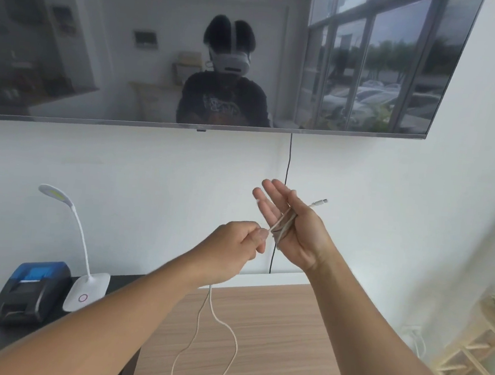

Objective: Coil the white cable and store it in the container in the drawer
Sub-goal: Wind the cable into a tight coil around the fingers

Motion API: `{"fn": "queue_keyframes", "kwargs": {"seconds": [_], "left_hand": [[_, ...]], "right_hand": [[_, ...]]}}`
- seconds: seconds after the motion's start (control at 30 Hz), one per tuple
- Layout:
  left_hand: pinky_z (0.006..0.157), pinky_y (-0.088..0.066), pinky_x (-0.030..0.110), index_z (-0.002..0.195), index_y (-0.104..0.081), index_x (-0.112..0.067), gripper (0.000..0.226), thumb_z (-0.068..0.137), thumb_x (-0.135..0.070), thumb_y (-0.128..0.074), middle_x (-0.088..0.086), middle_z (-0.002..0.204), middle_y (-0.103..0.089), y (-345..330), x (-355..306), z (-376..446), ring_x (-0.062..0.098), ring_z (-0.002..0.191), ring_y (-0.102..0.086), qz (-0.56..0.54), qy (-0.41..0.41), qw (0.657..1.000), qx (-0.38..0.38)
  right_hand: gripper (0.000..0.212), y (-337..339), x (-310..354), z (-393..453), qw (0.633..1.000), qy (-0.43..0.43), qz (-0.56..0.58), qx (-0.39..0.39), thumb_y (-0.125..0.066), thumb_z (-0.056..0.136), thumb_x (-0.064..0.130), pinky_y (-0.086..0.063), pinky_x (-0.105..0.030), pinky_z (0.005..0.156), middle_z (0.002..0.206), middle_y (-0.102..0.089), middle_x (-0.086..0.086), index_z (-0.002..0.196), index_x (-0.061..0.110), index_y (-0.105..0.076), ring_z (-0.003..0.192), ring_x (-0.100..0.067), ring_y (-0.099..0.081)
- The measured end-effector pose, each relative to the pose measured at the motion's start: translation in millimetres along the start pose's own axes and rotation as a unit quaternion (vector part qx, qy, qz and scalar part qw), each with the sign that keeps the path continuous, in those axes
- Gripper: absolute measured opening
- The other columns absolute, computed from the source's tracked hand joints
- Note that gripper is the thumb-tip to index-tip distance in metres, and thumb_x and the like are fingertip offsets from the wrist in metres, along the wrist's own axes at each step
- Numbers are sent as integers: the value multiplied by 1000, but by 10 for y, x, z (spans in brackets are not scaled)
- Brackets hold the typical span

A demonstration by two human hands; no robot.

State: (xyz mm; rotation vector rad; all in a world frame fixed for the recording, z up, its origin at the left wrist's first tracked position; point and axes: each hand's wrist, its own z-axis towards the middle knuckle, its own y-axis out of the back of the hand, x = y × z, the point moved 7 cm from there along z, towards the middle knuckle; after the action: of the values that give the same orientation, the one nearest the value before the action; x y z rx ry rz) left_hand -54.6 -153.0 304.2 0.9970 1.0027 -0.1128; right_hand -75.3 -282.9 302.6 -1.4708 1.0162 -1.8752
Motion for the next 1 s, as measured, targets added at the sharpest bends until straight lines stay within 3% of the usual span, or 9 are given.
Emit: {"fn": "queue_keyframes", "kwargs": {"seconds": [0.13,0.27,0.37,0.43,0.53,0.63,0.73,0.83,1.0], "left_hand": [[41,-28,14,77,-56,-23,38,104,-44,-41,-17,45,-42,-111,58,-56,3,40,-34,-46,8,999,27],[43,-22,23,76,-53,-17,43,105,-46,-40,-8,54,-35,-275,203,-135,11,43,-23,-123,47,989,71],[40,-17,20,77,-50,-19,44,105,-50,-38,-4,58,-31,-395,331,-261,12,45,-17,-170,85,975,118],[40,-15,18,76,-48,-21,44,105,-52,-38,-4,60,-29,-431,374,-313,12,45,-15,-185,95,969,134],[40,-14,18,74,-48,-22,44,105,-52,-37,-3,60,-29,-435,389,-309,12,46,-14,-196,96,966,137],[40,-14,17,73,-49,-23,45,103,-55,-38,-3,60,-29,-441,407,-291,13,47,-13,-212,101,961,143],[38,-15,15,65,-51,-27,49,101,-59,-42,-6,58,-31,-458,495,-300,12,45,-14,-230,133,951,158],[34,-12,16,61,-53,-27,48,99,-55,-50,-6,58,-30,-376,622,-287,9,42,-15,-305,187,923,140],[30,-13,15,68,-52,-22,39,100,-44,-54,-6,58,-27,7,609,-76,7,39,-17,-420,215,878,84]], "right_hand": [[29,-25,-15,-43,998,-16,-43,-36,-38,112,28,-54,-20,47,88,-80,-4,107,12,-61,59,-10,-72],[39,-72,39,-87,996,-22,-85,-6,-45,108,36,-20,-15,28,40,-42,9,136,13,-58,25,-4,-34],[45,-144,104,-130,998,-32,-34,41,-50,104,30,-19,-14,26,45,-51,9,147,17,-50,26,-4,-37],[43,-218,178,-150,997,-23,2,70,-49,103,20,-33,-11,30,71,-67,8,145,17,-52,43,-2,-53],[40,-282,262,-157,997,9,-6,78,-39,103,-3,-62,-25,70,122,-72,-9,136,5,-60,104,-18,-73],[38,-304,294,-172,996,39,3,84,-32,101,-11,-59,-44,93,139,-60,-28,125,2,-59,127,-39,-62],[33,-337,275,-202,994,14,6,109,-38,105,4,-62,-38,87,135,-65,-25,132,5,-59,117,-34,-69],[42,-340,193,-276,986,-43,-60,150,-41,107,24,-61,-19,58,107,-79,-7,146,11,-50,75,-11,-78],[49,-335,-113,-422,941,-106,-234,218,-28,112,31,-39,-14,35,63,-75,2,147,3,-47,34,-4,-55]]}}
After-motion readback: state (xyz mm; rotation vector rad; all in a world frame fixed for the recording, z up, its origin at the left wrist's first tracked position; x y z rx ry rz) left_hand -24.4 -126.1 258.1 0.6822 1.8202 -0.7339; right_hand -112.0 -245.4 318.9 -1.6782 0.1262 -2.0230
